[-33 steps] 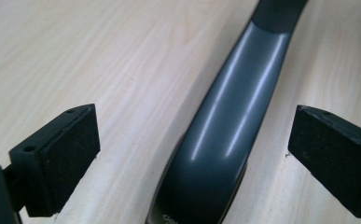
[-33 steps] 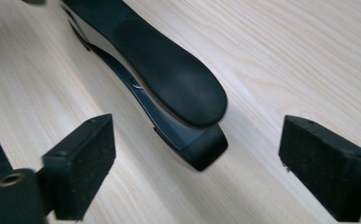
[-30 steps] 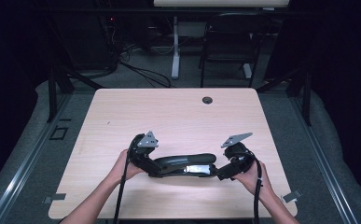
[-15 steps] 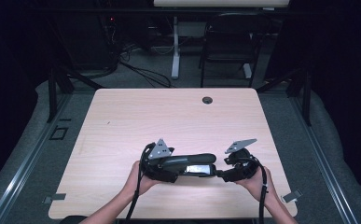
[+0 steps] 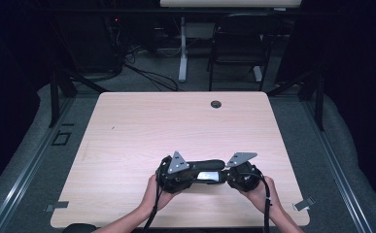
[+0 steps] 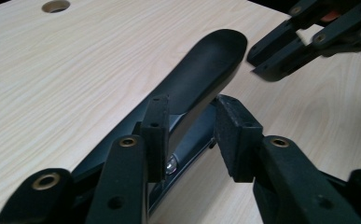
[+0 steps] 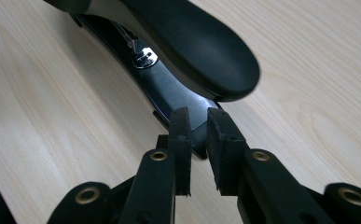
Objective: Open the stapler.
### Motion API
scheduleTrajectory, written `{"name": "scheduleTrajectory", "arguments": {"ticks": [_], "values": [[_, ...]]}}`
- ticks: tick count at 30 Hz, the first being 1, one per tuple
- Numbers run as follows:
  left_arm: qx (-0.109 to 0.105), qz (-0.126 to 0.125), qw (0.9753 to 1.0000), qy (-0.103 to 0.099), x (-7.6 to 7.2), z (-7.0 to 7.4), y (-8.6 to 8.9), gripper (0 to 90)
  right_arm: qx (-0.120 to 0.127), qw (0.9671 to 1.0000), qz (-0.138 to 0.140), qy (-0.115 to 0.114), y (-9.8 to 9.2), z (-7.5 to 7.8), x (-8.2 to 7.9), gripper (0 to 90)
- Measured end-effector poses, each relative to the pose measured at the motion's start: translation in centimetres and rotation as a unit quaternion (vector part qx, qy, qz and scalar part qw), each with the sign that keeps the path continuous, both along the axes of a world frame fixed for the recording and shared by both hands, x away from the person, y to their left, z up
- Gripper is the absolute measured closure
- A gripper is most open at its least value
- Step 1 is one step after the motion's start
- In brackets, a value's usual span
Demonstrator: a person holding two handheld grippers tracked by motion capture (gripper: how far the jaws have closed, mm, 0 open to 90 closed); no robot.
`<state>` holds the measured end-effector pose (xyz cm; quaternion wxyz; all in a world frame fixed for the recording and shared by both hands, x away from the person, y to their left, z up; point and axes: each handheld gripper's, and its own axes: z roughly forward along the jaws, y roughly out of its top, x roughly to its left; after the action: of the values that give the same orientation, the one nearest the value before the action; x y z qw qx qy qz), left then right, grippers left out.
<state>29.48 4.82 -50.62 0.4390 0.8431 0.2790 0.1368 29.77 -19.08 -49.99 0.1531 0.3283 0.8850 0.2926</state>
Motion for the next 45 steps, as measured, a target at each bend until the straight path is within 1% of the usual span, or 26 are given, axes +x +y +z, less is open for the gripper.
{"name": "scheduleTrajectory", "arguments": {"ticks": [1,4,5,6,7,8,9,11,13,16,18,19,20,22,24,25,26,30,31,32,33,34,36,39,45], "values": [[-0.001,0.001,1.0000,-0.003,-0.1,-0.2,-0.2,66.9,-0.004,1.0000,0.003,0.002,0.3,-0.3,0.0,80.4],[0.015,0.001,0.9999,-0.009,-0.6,-1.0,-1.2,71.0,-0.012,0.9998,0.010,0.009,0.7,-1.1,0.2,82.3],[0.016,0.003,0.9998,-0.010,-0.7,-1.3,-1.4,73.5,-0.020,0.9997,0.008,0.007,1.0,-1.4,0.2,83.9],[0.017,0.003,0.9998,-0.011,-0.8,-1.6,-1.7,75.5,-0.021,0.9997,0.007,0.007,1.1,-1.5,0.2,85.3],[0.017,0.001,0.9998,-0.013,-0.9,-1.8,-1.8,79.6,-0.027,0.9995,0.011,0.009,1.2,-1.7,0.3,86.4],[0.011,0.002,0.9998,-0.015,-1.0,-2.1,-2.0,83.7,-0.033,0.9994,0.011,0.007,1.4,-1.9,0.3,87.6],[0.011,0.000,0.9998,-0.016,-1.1,-2.3,-2.2,86.6,-0.039,0.9992,0.012,0.002,1.6,-2.1,0.3,88.2],[0.008,0.002,0.9999,-0.014,-1.0,-2.6,-2.5,90.0,-0.043,0.9990,0.014,0.002,1.8,-2.4,0.4,88.8],[0.005,0.008,0.9999,-0.008,-1.0,-3.0,-2.8,90.0,-0.044,0.9990,0.013,0.001,2.0,-2.8,0.6,88.9],[0.003,0.015,0.9999,0.004,-0.8,-3.6,-3.2,90.0,-0.048,0.9987,0.016,0.006,2.2,-3.3,0.9,88.6],[0.006,0.019,0.9998,0.002,-0.6,-4.2,-3.5,90.0,-0.040,0.9991,0.013,0.008,2.2,-3.8,1.2,88.4],[0.004,0.024,0.9997,0.003,-0.5,-4.4,-3.7,90.0,-0.042,0.9991,0.009,0.007,2.2,-4.2,1.4,88.4],[0.002,0.027,0.9996,0.005,-0.4,-4.6,-3.7,90.0,-0.049,0.9987,0.010,0.007,2.3,-4.4,1.5,88.5],[0.003,0.034,0.9994,0.008,-0.2,-5.0,-4.0,90.0,-0.056,0.9984,0.010,0.006,2.3,-4.8,1.6,88.6],[0.008,0.037,0.9993,0.006,0.0,-5.3,-4.4,90.0,-0.053,0.9986,0.005,0.004,2.5,-4.9,1.6,89.0],[0.011,0.036,0.9993,0.006,0.0,-5.4,-4.4,90.0,-0.058,0.9983,0.006,-0.003,2.5,-4.9,1.7,90.0],[0.010,0.039,0.9992,0.005,0.1,-5.4,-4.5,90.0,-0.049,0.9988,0.003,-0.001,2.5,-5.0,1.7,90.0],[0.009,0.049,0.9988,0.002,0.4,-5.8,-5.0,90.0,-0.057,0.9983,-0.005,-0.007,2.6,-5.0,1.4,90.0],[0.007,0.050,0.9987,0.000,0.4,-6.0,-5.1,90.0,-0.050,0.9987,-0.010,-0.008,2.6,-5.1,1.4,90.0],[0.005,0.052,0.9986,-0.006,0.3,-6.1,-5.2,90.0,-0.042,0.9989,-0.017,-0.007,2.4,-5.2,1.4,89.5],[0.002,0.053,0.9985,-0.008,0.3,-6.1,-5.2,90.0,-0.035,0.9992,-0.022,-0.003,2.3,-5.2,1.4,88.2],[0.000,0.057,0.9983,-0.012,0.4,-6.2,-5.3,90.0,-0.029,0.9993,-0.024,-0.003,2.2,-5.2,1.5,88.3],[-0.003,0.065,0.9978,-0.016,0.5,-6.3,-5.3,90.0,-0.021,0.9995,-0.024,0.008,2.1,-5.2,1.6,90.0],[-0.007,0.068,0.9975,-0.018,0.6,-6.5,-5.3,90.0,-0.030,0.9993,-0.022,0.005,2.2,-5.1,1.6,90.0],[-0.008,0.066,0.9976,-0.022,0.6,-6.6,-5.3,90.0,-0.032,0.9992,-0.024,0.008,2.3,-5.1,1.6,90.0]]}}
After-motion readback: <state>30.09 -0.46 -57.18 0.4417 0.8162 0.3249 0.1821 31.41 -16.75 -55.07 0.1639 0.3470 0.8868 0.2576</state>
